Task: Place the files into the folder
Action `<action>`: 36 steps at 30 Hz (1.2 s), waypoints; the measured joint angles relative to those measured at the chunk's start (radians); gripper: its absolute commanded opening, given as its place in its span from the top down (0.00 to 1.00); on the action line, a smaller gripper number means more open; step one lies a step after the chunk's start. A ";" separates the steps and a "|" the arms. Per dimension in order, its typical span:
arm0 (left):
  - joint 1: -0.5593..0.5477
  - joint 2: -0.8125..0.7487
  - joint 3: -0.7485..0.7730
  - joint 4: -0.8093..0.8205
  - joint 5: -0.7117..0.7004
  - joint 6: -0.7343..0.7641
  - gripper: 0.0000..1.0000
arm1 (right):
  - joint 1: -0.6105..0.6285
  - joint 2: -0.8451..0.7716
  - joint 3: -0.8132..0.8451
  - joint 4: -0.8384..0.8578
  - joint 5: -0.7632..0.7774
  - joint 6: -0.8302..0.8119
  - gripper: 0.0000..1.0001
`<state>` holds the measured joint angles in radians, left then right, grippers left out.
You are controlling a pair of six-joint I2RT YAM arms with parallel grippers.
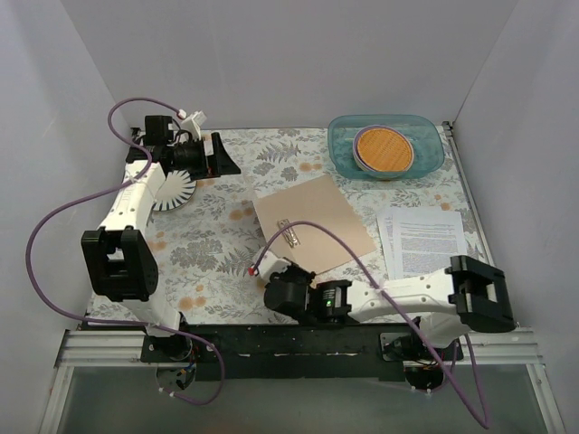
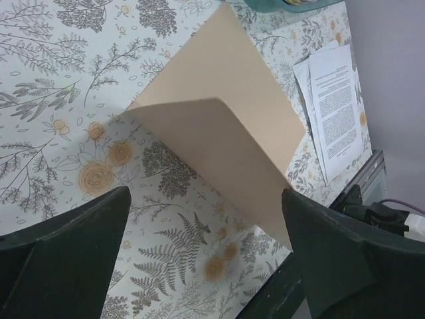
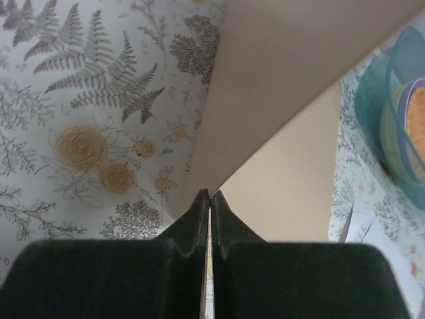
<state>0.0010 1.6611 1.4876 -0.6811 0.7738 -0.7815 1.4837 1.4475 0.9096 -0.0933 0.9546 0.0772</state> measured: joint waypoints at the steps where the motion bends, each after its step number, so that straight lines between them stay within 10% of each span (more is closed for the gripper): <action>1: 0.005 -0.001 0.001 -0.002 0.002 0.000 0.02 | 0.025 0.037 0.014 -0.011 0.023 -0.027 0.99; 15: 0.096 -0.058 0.070 -0.056 -0.008 0.015 0.02 | 0.141 0.411 0.247 -0.110 0.016 -0.146 0.99; 22: 0.114 -0.081 0.057 -0.066 -0.008 0.035 0.02 | 0.093 0.560 0.510 -0.149 -0.090 -0.129 0.20; 29: 0.113 -0.082 -0.017 -0.085 -0.027 0.072 0.02 | 0.042 0.536 0.518 -0.159 -0.154 -0.070 0.19; 36: 0.109 -0.074 -0.027 -0.089 -0.003 0.079 0.06 | -0.114 0.189 0.230 -0.173 -0.172 0.080 0.22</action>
<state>0.1104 1.5871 1.4605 -0.7700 0.7704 -0.7029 1.3701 1.6363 1.1393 -0.2661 0.7826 0.1574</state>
